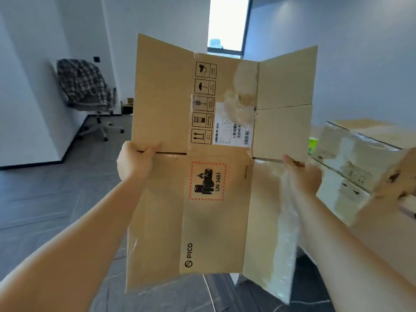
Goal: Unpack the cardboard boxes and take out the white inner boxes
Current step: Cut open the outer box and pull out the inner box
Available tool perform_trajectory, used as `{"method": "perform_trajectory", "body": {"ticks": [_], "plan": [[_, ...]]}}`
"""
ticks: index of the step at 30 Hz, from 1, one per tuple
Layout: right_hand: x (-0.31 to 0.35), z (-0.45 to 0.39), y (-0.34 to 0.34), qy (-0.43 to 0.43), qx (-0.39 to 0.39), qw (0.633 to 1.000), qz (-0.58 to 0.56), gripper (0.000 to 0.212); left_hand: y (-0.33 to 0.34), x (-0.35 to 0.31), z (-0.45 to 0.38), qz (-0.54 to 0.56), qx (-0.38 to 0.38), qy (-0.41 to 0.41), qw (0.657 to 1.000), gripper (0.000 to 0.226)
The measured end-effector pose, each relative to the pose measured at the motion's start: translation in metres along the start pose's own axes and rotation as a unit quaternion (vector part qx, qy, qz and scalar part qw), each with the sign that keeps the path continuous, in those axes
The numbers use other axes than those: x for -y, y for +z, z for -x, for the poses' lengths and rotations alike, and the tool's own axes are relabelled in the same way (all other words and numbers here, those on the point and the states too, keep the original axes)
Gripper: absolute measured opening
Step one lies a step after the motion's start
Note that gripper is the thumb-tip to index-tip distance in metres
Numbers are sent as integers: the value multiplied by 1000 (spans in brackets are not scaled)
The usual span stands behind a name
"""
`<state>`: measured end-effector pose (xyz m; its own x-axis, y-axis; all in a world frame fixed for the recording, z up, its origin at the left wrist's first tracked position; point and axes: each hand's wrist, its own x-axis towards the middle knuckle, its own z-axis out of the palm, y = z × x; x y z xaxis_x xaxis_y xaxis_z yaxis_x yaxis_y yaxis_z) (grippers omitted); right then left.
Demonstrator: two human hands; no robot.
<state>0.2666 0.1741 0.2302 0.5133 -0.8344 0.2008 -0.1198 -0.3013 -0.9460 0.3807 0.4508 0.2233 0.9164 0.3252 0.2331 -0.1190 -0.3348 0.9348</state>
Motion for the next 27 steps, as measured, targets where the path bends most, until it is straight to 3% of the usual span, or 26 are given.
{"method": "perform_trajectory", "body": {"ticks": [14, 27], "plan": [[106, 96, 334, -54, 186, 979, -67, 38, -207, 107, -208, -19, -182, -72, 980, 43], [179, 63, 631, -85, 335, 935, -81, 38, -229, 162, -397, -22, -354, -87, 931, 46]]}}
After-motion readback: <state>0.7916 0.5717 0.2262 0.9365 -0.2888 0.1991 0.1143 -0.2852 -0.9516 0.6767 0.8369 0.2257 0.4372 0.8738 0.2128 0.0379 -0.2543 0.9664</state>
